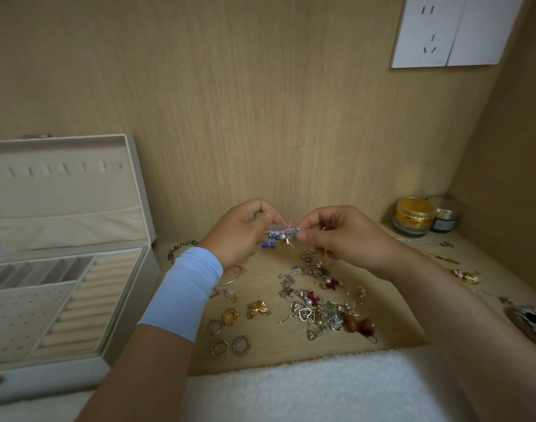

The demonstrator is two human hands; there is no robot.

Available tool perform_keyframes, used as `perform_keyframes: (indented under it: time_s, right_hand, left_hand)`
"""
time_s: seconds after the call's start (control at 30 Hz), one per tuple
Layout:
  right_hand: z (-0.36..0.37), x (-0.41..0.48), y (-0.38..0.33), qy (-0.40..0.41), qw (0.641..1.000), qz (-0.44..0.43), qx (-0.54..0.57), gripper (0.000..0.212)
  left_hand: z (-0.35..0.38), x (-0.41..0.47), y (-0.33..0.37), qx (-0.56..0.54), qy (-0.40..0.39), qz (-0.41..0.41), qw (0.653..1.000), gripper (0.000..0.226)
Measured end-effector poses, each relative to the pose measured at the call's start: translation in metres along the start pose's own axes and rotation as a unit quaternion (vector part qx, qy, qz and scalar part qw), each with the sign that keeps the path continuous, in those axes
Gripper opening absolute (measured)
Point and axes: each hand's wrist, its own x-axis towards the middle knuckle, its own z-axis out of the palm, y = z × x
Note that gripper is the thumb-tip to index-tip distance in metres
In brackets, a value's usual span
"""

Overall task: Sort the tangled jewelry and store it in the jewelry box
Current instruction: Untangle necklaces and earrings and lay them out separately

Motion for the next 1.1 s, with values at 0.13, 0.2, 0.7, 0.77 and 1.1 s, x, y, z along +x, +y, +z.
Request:
perform_keyframes:
  time_s: [0.13,0.2,0.7,0.77,1.1]
  right_hand:
    - [0.000,0.000,0.001,-0.018,1.000,0.003,-0.010,0.009]
    - [-0.001,0.000,0.002,-0.025,0.999,0.001,-0.036,0.011]
    - [-0.003,0.002,-0.004,0.065,0.995,-0.051,-0.061,0.010]
    - [-0.004,0.003,-0.003,0.088,0.992,-0.056,-0.066,0.015]
    - [-0.004,0.001,-0.006,0.030,0.998,-0.027,0.038,0.021]
  left_hand:
    - [0.000,-0.005,0.007,0.018,-0.009,0.032,0.999,0.023]
    - [-0.001,-0.006,0.007,0.015,-0.013,0.027,0.999,0.023]
    - [0.007,-0.006,0.015,-0.021,0.007,-0.024,0.999,0.025]
    - [0.007,-0.007,0.016,0.017,0.014,-0.022,1.000,0.021]
    - [0.002,-0.014,0.020,0.059,-0.063,-0.052,0.995,0.017]
